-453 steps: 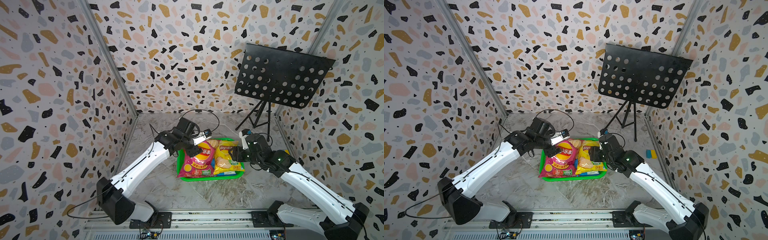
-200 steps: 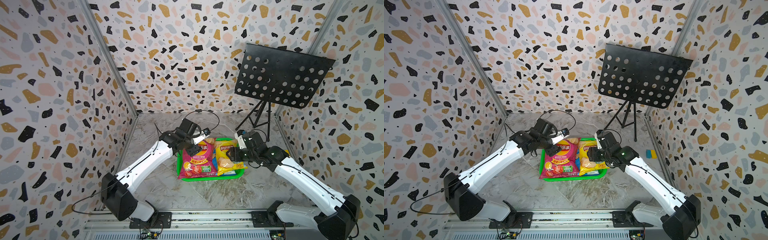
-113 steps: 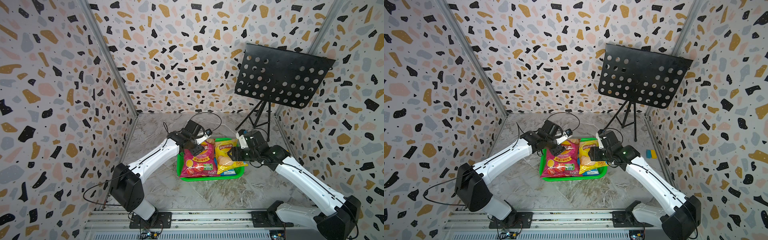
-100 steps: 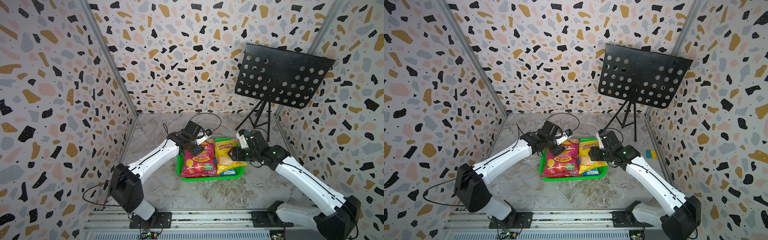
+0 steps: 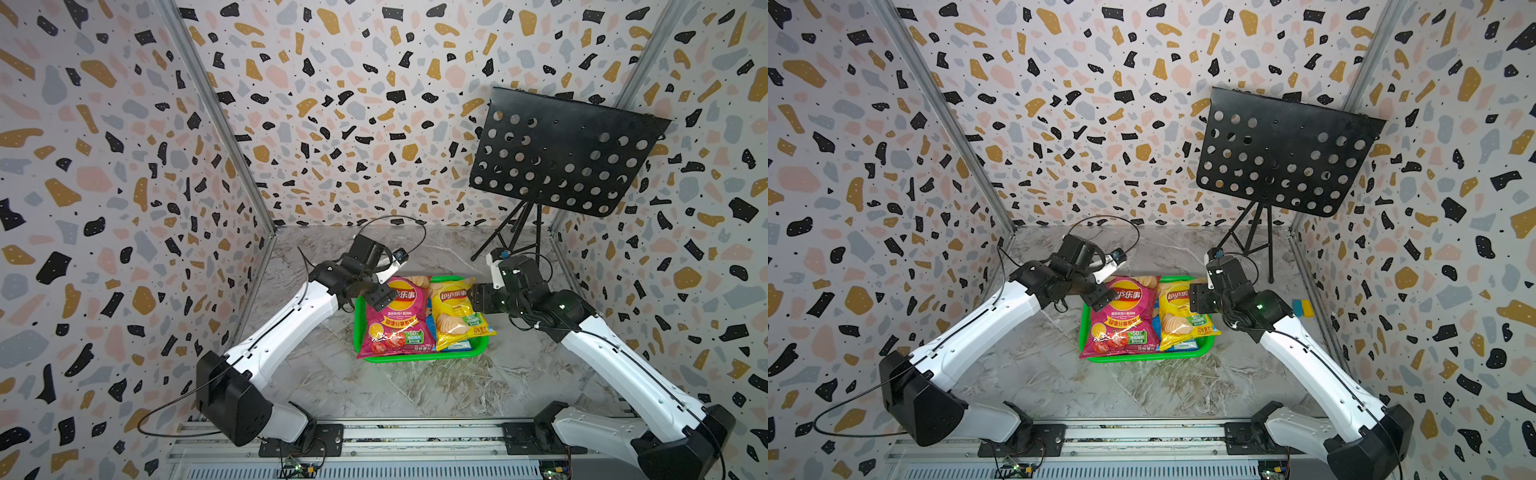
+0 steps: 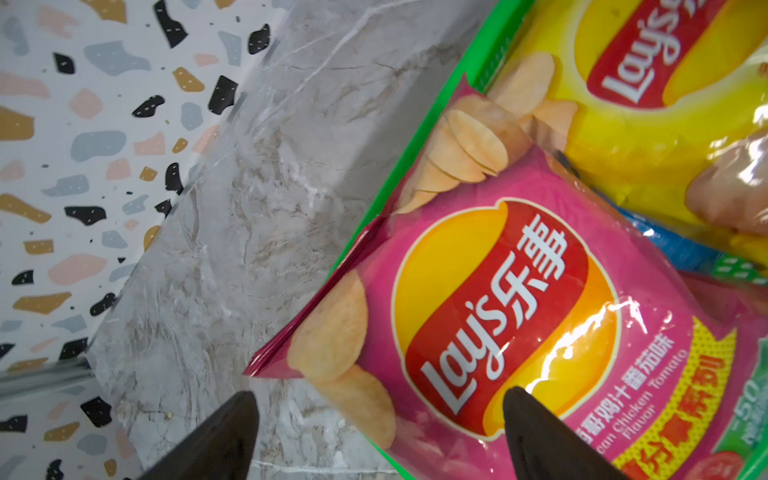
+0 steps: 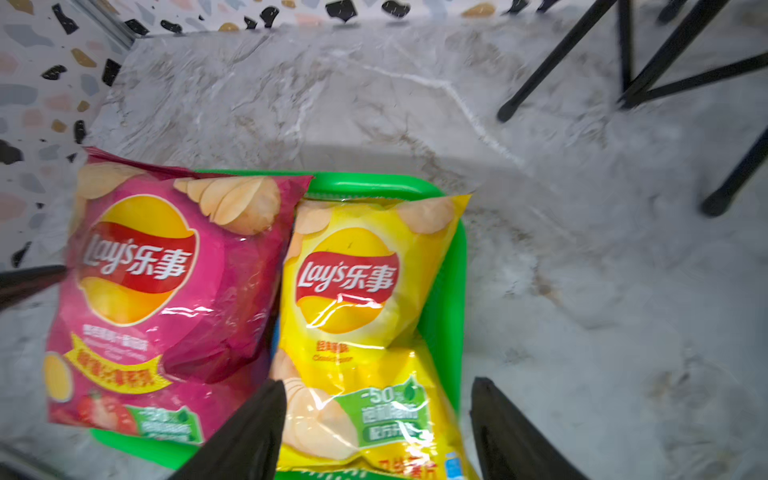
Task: Put the potato chips into the basket
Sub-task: Place the potato chip in the basket, then reset both arms
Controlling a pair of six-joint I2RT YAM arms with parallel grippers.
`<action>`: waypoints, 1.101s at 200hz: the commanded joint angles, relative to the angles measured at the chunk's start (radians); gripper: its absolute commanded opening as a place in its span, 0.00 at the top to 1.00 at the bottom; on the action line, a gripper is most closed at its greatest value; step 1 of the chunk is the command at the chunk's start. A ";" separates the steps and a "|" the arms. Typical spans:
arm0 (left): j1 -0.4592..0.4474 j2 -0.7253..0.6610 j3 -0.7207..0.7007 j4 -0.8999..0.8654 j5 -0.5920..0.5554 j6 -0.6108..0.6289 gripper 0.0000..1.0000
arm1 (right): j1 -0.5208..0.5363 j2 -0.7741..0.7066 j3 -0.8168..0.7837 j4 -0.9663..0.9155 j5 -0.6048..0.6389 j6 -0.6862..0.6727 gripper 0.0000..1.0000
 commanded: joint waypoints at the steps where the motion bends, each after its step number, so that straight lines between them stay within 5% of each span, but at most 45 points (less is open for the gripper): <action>1: 0.052 -0.075 0.044 -0.031 0.048 -0.040 0.00 | -0.006 -0.092 -0.019 0.027 0.186 -0.079 0.14; 91: 0.443 -0.304 -0.277 0.161 0.213 -0.189 0.00 | -0.389 -0.029 -0.140 0.133 0.077 -0.165 0.11; 117: 0.514 -0.329 -0.364 0.206 0.201 -0.193 0.00 | -0.397 -0.051 -0.226 0.218 0.151 -0.140 0.00; 165: 0.567 -0.363 -0.576 0.312 0.233 -0.222 0.00 | -0.396 -0.166 -0.365 0.287 0.136 -0.131 0.00; 220: 0.570 -0.336 -0.761 0.546 0.182 -0.250 0.00 | -0.396 -0.301 -0.484 0.319 -0.009 -0.167 0.00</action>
